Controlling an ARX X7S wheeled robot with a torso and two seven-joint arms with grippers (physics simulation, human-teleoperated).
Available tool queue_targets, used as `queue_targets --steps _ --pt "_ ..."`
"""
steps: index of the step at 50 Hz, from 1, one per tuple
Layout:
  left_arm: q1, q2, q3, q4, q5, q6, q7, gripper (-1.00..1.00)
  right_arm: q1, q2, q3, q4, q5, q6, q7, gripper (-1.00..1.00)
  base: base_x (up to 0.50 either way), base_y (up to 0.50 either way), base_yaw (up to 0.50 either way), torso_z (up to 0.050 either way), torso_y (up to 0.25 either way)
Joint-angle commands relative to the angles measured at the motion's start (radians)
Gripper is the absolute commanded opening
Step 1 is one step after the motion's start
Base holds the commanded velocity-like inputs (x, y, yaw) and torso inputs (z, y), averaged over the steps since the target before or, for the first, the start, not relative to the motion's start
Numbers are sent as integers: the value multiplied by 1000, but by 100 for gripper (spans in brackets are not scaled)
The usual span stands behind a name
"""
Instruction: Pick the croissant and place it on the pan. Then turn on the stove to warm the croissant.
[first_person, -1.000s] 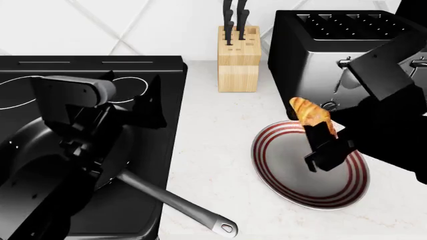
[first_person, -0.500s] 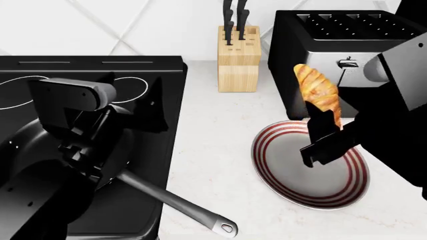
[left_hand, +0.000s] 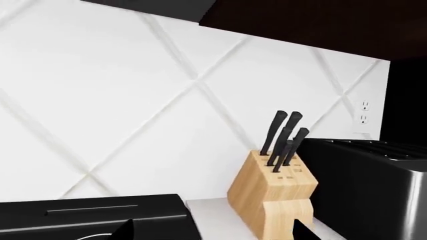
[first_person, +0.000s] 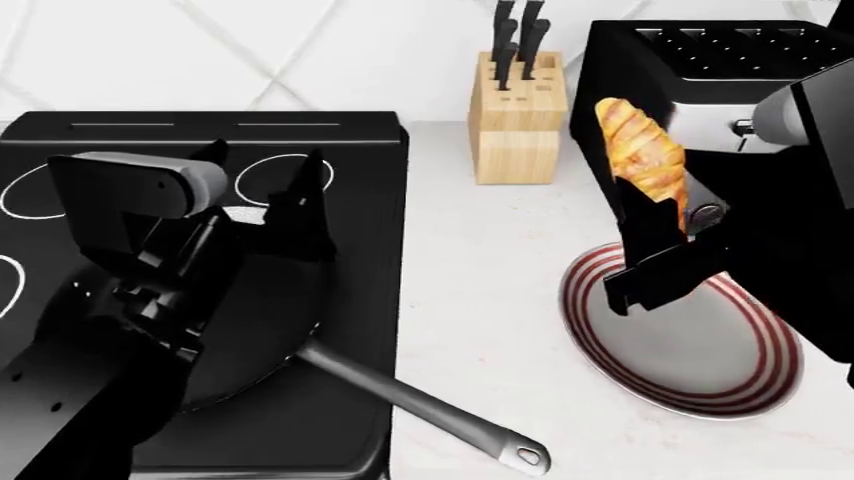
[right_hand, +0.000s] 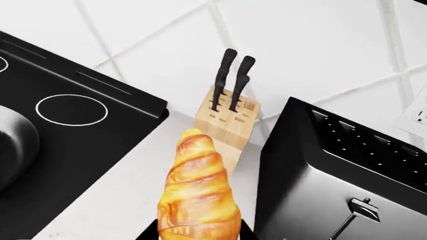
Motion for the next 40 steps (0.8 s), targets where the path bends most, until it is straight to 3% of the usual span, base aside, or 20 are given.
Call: queue_targets --steps 1,40 --pt "4 -6 -7 8 -7 3 -6 100 35 -8 -2 12 14 29 -6 -100 0 500 0 0 0" --pt "4 -14 -3 -5 -20 24 -2 100 52 -26 -29 20 31 53 9 -100 0 500 0 0 0"
